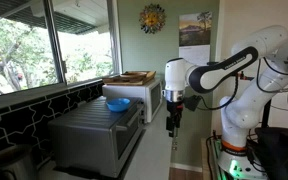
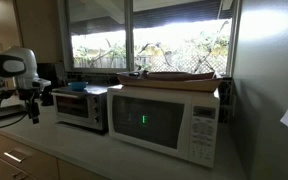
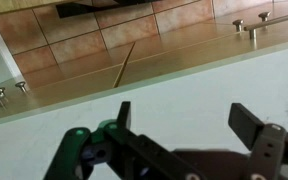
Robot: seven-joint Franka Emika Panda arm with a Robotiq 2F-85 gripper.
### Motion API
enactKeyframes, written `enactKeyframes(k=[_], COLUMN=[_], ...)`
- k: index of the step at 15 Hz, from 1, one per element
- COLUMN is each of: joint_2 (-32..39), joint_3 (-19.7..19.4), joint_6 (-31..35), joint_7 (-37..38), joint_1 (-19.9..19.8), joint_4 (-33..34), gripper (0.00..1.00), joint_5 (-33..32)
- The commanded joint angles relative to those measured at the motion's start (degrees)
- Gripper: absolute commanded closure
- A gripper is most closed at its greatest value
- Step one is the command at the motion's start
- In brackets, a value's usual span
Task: Flip the bowl on top of the toaster oven anticlockwise once to place it in an upside down position
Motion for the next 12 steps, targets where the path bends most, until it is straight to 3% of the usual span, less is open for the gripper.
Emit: enactKeyframes(k=[1,7,12], joint_2=[0.12,0.01,2.64], joint_3=[-0.39,0.02,2.79], joint_6=[-0.06,1.15,2.64], joint_7=[0.22,-0.32,-2.77], joint_1=[0.37,0.12,-1.89], joint_4=[0.04,1.12,11.65], gripper=[0.00,0.00,0.00], joint_5=[-0.31,-1.76,-13.76])
